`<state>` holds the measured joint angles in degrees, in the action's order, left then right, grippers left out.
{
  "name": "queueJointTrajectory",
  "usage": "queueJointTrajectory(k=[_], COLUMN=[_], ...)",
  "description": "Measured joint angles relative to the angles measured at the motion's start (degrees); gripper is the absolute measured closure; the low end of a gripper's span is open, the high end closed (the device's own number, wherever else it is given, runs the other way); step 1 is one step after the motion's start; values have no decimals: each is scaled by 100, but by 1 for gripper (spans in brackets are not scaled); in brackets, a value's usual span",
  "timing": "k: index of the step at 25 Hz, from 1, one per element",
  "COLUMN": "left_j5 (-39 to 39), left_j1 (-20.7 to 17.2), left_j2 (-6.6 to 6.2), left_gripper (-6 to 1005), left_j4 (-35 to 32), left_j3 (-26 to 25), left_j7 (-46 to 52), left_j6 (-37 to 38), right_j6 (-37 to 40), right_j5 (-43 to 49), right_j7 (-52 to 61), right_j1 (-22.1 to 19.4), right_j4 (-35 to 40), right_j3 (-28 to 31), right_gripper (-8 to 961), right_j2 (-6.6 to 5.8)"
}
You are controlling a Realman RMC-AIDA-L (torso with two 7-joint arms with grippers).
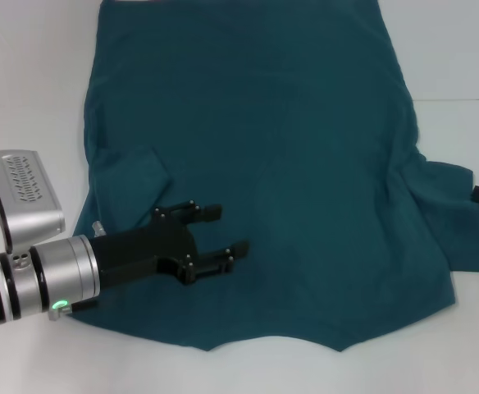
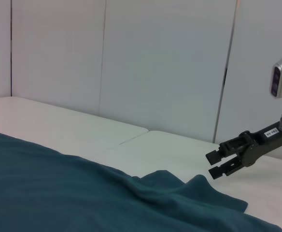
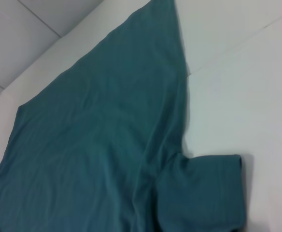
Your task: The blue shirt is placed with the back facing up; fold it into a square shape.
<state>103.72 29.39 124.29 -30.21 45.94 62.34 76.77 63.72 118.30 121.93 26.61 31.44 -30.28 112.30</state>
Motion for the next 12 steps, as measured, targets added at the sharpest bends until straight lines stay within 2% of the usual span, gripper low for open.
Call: queueJointTrajectory(k=[12], left_j5=[0], left_j1=[-4], left_j2=[-9], left_gripper=[264], left_j4=[-11], left_j3=[3], left_j7=[-25], left_j6=[-93], right_j6=[-348], right_j5=[-51], right_j7=[-174], right_j1=[160], right_j4=[-281], right_j3=[22], right_gripper=[53], right_j2=[88])
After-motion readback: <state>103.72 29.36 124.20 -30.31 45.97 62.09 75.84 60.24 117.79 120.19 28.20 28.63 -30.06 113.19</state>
